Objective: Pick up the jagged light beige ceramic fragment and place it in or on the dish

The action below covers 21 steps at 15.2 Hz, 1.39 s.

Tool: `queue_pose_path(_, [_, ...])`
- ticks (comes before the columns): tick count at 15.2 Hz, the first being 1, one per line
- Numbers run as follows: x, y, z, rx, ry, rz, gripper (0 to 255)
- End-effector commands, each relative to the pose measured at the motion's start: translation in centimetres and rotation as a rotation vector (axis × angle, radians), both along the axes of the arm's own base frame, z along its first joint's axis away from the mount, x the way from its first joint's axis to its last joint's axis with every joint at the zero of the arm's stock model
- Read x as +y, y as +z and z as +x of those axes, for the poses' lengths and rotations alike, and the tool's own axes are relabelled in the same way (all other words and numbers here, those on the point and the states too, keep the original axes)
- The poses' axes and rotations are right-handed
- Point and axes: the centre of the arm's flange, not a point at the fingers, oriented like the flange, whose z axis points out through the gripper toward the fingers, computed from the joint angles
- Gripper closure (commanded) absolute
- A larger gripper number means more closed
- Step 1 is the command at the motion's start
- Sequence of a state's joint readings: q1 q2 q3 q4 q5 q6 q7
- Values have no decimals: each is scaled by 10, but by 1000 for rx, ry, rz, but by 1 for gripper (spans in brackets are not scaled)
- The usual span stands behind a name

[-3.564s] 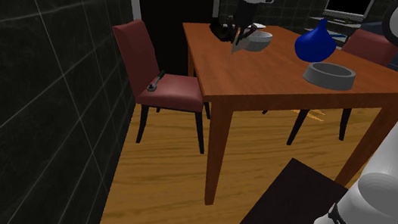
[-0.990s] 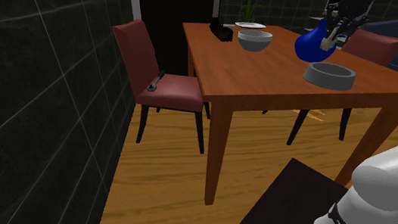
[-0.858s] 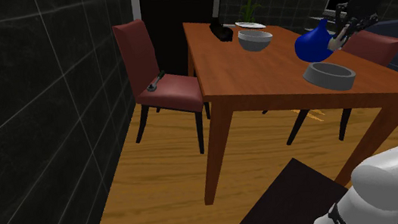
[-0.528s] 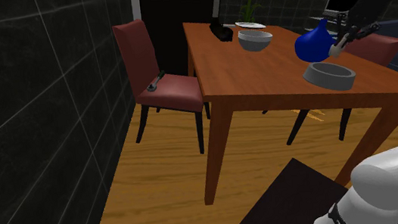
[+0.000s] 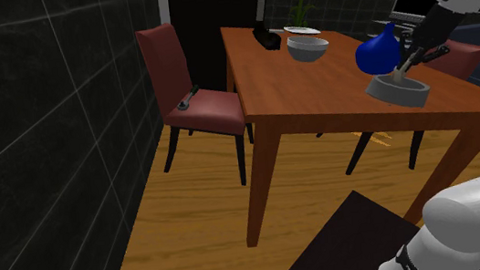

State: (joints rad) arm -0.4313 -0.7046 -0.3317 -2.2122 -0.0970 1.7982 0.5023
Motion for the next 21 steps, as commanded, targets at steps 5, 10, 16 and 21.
queue_pose_path(5, [0,-10,0,0,0,0,255])
queue_pose_path(10, [0,-11,0,0,0,0,0])
queue_pose_path(16, [2,15,-7,0,0,0,0])
queue_pose_path(21, [4,38,-14,0,0,0,0])
